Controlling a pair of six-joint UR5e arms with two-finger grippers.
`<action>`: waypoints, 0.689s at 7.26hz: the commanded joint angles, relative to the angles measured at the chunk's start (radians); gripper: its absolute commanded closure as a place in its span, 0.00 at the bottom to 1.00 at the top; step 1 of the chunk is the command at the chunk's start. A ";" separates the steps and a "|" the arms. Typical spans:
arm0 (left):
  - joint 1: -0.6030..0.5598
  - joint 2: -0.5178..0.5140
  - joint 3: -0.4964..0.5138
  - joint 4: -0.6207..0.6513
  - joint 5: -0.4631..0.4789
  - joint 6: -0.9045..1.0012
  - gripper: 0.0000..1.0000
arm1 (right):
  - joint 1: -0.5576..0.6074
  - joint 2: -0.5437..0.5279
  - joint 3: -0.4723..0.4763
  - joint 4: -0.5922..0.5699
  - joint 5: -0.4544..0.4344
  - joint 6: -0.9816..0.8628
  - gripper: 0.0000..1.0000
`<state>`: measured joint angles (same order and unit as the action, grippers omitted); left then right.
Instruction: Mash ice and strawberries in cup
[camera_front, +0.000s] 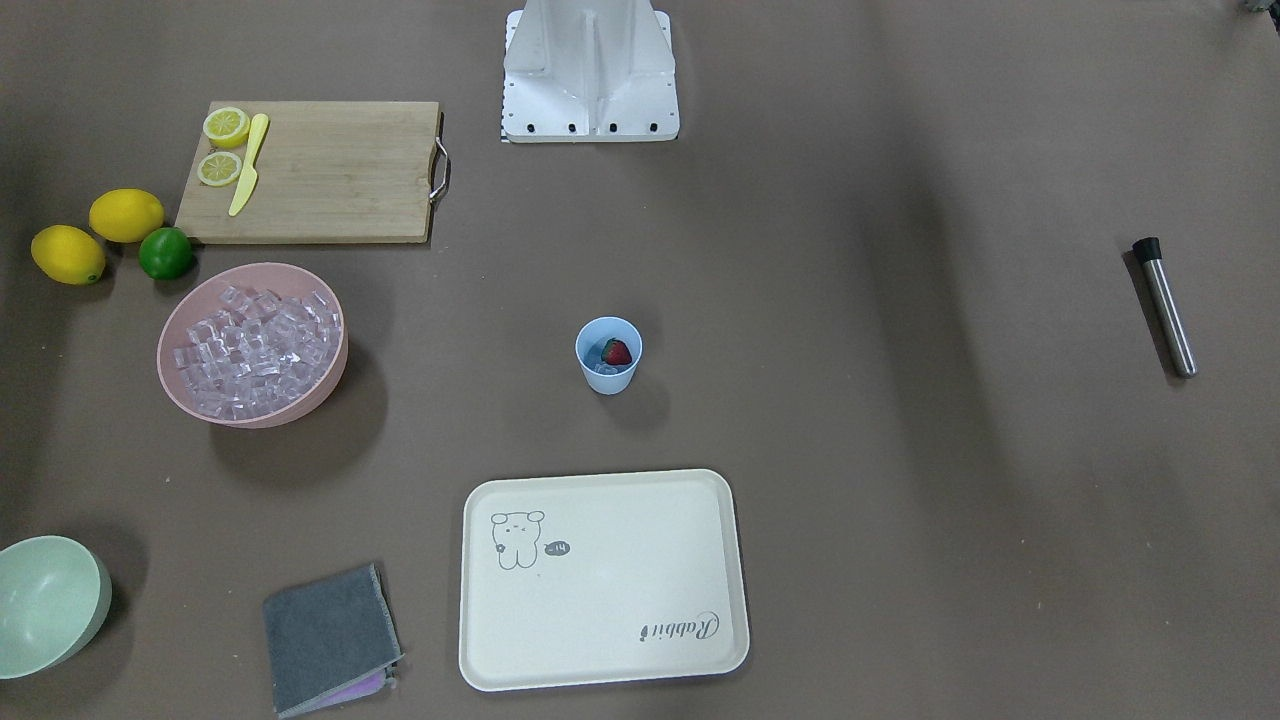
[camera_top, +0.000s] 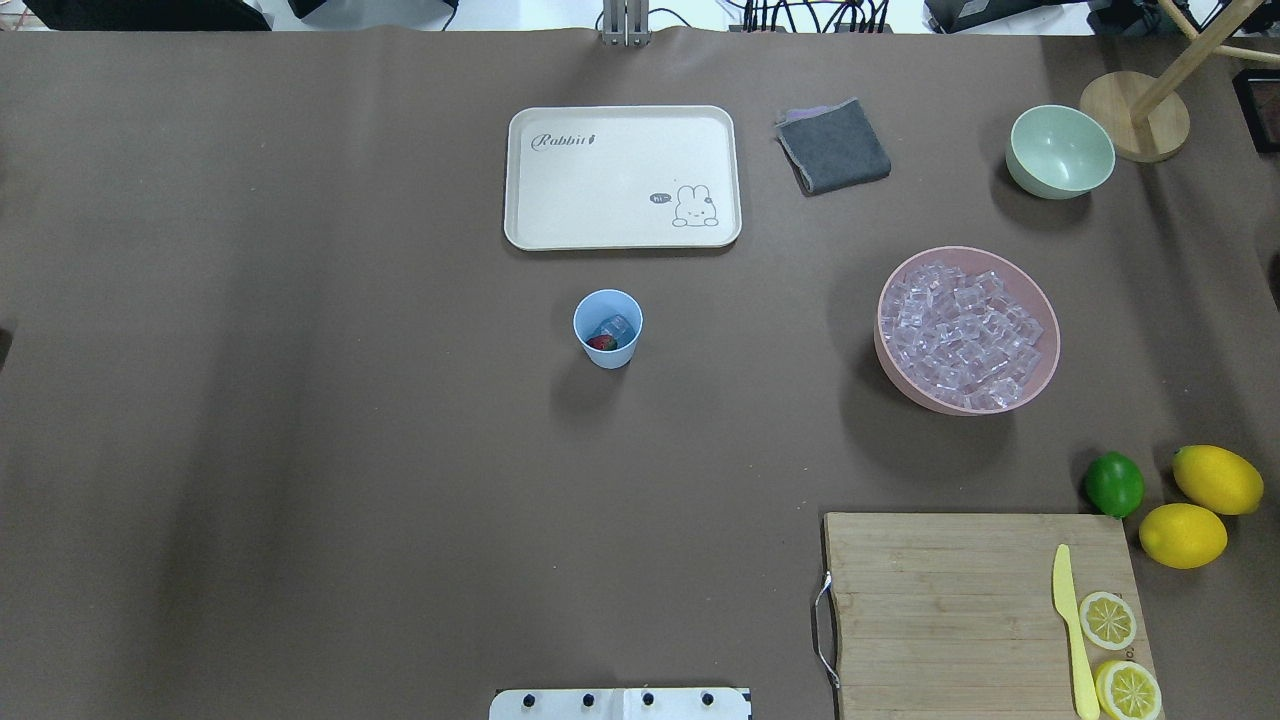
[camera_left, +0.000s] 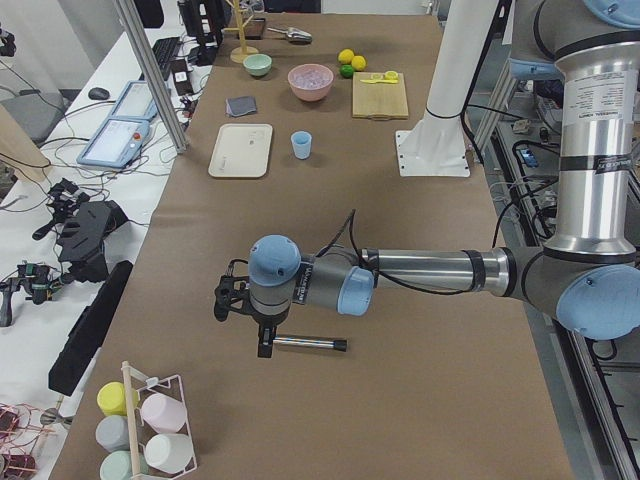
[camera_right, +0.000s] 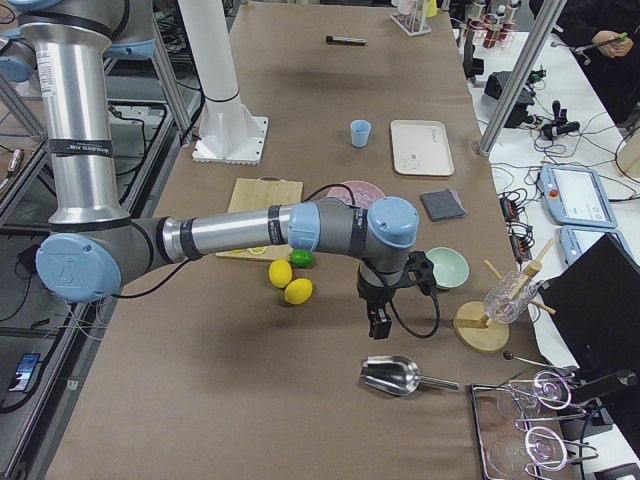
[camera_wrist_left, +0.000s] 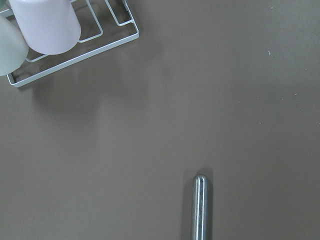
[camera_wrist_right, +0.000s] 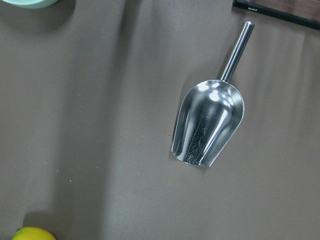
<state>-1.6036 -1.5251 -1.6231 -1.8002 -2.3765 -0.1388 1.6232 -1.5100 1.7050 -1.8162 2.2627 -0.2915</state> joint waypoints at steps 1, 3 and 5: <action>0.004 -0.015 0.008 -0.002 0.000 -0.007 0.03 | 0.000 -0.001 -0.002 0.000 0.000 0.000 0.01; 0.005 -0.004 0.009 0.002 0.003 -0.005 0.03 | 0.000 0.002 -0.008 0.001 0.001 0.002 0.01; 0.005 -0.003 0.025 0.002 0.000 -0.004 0.03 | 0.000 0.008 -0.010 0.009 0.001 0.040 0.01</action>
<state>-1.5985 -1.5299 -1.6037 -1.7981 -2.3747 -0.1434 1.6230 -1.5052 1.6952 -1.8117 2.2632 -0.2735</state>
